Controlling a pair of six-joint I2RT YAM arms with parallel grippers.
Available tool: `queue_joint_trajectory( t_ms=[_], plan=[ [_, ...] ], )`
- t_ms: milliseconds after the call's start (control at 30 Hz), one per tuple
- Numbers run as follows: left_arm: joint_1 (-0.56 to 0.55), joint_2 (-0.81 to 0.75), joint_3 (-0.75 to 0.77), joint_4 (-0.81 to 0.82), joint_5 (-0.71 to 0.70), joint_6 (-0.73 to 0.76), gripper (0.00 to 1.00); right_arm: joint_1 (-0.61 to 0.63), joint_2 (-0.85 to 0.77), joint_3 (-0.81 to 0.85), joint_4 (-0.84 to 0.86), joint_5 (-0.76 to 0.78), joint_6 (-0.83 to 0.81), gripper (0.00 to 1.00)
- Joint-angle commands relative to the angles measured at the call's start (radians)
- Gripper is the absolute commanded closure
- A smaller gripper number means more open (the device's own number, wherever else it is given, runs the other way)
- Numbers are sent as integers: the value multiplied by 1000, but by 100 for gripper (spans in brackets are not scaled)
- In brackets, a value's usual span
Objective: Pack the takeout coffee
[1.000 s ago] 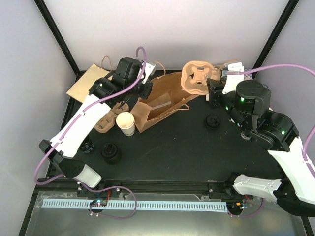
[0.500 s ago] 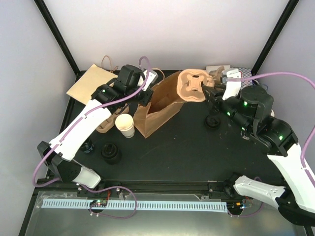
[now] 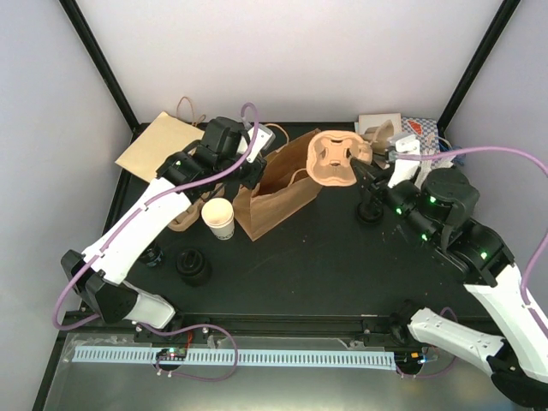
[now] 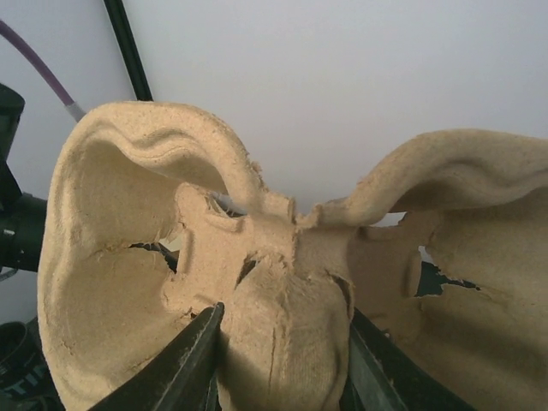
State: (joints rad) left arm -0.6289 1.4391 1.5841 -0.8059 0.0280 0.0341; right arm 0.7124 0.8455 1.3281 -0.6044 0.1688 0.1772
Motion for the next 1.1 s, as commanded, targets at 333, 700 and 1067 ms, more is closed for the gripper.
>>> queue_joint_trajectory(
  t_ms=[333,700,1067],
  plan=[
    [-13,-60,-32,54,36,27,98,-3,121,21,19,-82,-136,66],
    [-16,-68,-22,54,30,18,98,25,190,11,70,-34,-211,69],
    [-17,-66,-3,47,36,12,98,127,186,-130,142,232,-237,68]
  ],
)
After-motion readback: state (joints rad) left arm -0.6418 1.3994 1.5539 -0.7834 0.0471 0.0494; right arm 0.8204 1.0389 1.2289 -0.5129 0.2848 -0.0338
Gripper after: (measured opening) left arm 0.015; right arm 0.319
